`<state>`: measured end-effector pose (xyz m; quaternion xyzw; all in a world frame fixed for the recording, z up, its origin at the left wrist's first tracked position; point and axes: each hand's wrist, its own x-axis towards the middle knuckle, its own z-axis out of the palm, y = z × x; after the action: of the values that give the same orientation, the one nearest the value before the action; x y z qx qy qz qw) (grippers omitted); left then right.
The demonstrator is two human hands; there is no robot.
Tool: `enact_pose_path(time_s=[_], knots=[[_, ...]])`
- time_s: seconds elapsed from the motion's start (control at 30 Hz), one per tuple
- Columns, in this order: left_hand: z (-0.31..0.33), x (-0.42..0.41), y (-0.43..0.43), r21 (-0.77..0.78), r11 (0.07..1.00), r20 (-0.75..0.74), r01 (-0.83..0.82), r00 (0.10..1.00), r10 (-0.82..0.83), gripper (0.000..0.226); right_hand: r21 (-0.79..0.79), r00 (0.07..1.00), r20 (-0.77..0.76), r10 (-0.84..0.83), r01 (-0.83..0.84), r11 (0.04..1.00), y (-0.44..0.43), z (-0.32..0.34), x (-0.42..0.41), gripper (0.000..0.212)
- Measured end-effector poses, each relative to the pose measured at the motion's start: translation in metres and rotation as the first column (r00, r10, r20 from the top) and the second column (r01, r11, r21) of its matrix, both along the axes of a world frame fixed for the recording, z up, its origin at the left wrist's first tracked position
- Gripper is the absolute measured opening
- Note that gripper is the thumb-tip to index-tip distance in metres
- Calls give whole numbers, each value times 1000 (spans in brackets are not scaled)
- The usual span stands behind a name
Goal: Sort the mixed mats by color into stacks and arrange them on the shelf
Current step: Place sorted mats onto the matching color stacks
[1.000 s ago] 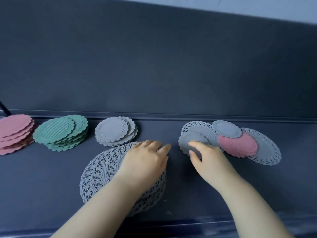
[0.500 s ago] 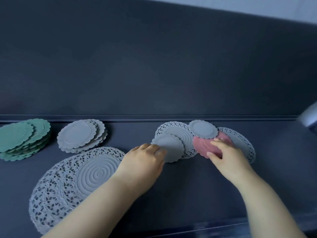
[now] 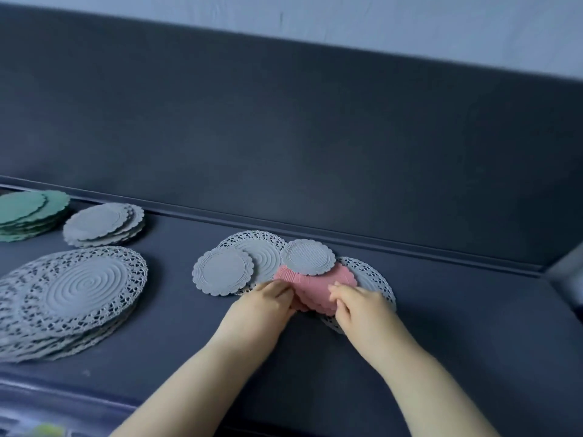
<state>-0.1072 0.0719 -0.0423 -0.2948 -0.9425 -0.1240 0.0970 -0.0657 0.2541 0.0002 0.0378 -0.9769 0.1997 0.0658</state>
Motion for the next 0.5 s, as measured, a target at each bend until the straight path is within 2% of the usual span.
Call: enact_pose_path(time_s=[0.1, 0.2, 0.27, 0.33, 0.4, 0.5], knots=[[-3, 1, 5, -36, 999, -35, -22, 999, 21, 11, -61, 996, -71, 56, -60, 996, 7, -3, 0, 15], [6, 5, 8, -168, 985, -85, -23, 996, 9, 30, -61, 989, 34, 142, -140, 988, 10, -4, -1, 32], [9, 5, 8, -205, 979, -124, 0, 992, -26, 32, -50, 984, 58, 171, -168, 984, 11, -3, -3, 36], [10, 4, 5, -219, 975, -170, 44, 982, -82, 27, -14, 980, 55, 190, -190, 982, 11, -6, -6, 35], [9, 5, 2, -273, 960, -216, 64, 968, -126, 12, 19, 979, 41, 200, -201, 979, 10, -11, -5, 31], [8, 3, 0, -282, 957, -279, 65, 949, -147, 36, 18, 987, -34, 154, -153, 988, 9, -20, -5, 22]])
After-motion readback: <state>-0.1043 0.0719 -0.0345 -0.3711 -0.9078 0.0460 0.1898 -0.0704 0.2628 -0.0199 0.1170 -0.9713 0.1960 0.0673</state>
